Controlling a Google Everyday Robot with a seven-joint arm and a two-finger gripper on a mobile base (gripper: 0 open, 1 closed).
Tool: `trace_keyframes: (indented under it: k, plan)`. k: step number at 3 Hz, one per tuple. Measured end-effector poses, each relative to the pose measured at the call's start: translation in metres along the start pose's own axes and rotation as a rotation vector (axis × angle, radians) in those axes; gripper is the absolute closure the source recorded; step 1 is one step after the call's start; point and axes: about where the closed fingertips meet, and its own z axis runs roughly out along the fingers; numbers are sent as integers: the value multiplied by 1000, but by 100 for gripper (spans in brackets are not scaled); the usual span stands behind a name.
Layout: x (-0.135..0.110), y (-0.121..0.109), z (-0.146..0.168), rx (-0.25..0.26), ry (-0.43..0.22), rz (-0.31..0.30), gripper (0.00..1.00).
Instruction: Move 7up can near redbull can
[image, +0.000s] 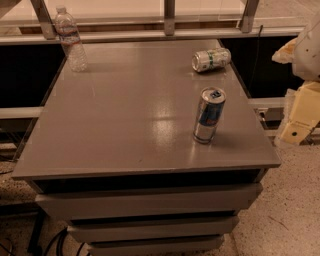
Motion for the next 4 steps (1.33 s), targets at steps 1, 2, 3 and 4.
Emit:
trace_keyframes:
  k: [1, 2, 3, 4]
  plan:
    - [0, 0, 0, 0, 0, 0, 0]
    - [-4, -5, -5, 31, -27, -45, 0]
    - [-8, -15, -1, 29, -54, -133, 0]
    - [-11, -29, 12, 20, -79, -218, 0]
